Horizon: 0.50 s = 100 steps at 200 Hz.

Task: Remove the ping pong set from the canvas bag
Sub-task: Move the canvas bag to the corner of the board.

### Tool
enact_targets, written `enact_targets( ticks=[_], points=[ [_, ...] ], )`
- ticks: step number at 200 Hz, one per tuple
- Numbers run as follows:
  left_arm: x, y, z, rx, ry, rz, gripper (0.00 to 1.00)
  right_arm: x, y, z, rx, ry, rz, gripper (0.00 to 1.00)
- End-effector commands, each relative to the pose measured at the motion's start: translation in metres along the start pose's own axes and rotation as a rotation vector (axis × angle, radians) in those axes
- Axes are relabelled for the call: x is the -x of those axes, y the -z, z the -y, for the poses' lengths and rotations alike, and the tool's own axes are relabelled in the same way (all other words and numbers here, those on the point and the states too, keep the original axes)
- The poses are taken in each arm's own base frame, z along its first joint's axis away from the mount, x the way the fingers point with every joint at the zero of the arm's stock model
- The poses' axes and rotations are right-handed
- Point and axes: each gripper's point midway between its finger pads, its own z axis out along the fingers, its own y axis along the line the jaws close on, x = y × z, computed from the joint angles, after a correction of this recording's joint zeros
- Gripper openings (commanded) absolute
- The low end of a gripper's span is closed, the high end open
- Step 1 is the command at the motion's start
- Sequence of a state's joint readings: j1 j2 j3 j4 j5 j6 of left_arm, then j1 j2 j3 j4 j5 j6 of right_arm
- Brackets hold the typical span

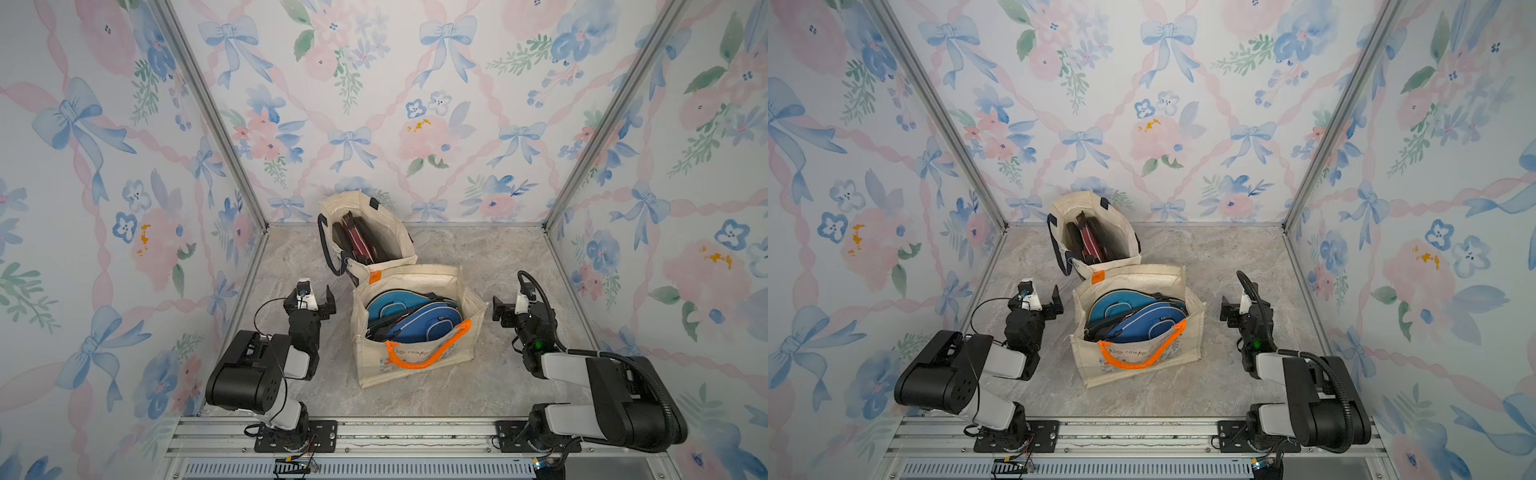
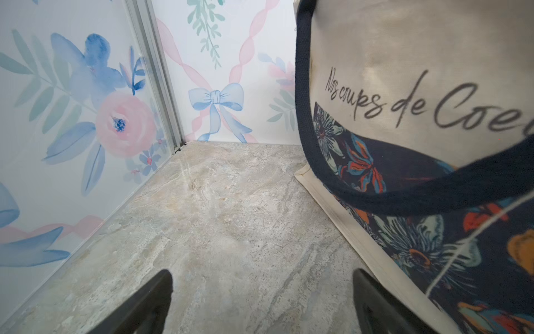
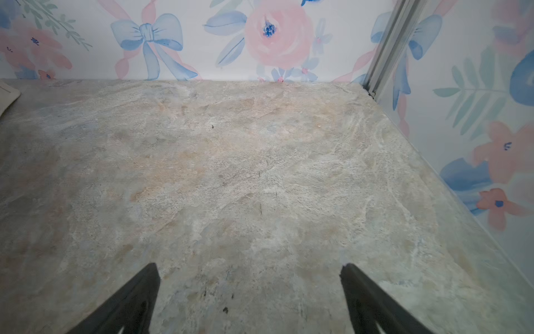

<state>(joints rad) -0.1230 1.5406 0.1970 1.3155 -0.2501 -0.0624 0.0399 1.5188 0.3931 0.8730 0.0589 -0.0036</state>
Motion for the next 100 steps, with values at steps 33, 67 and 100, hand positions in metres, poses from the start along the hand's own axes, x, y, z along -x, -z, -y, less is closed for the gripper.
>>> enact_targets(
  ticks=[33, 67, 100],
  points=[
    [0.0006, 0.0017, 0.0084, -0.046, -0.025, 0.01, 0.98, -0.0027, -0.0032, 0.0015, 0.0, -0.01, -0.002, 0.97],
    [0.0008, 0.0014, 0.0081, -0.048, -0.023, 0.01, 0.98, -0.0026, -0.0032, 0.0015, 0.0, -0.01, -0.002, 0.97],
    [0.0011, 0.001, 0.0077, -0.056, -0.017, 0.011, 0.98, -0.003, -0.003, 0.0009, 0.002, -0.01, -0.002, 0.97]
  ],
)
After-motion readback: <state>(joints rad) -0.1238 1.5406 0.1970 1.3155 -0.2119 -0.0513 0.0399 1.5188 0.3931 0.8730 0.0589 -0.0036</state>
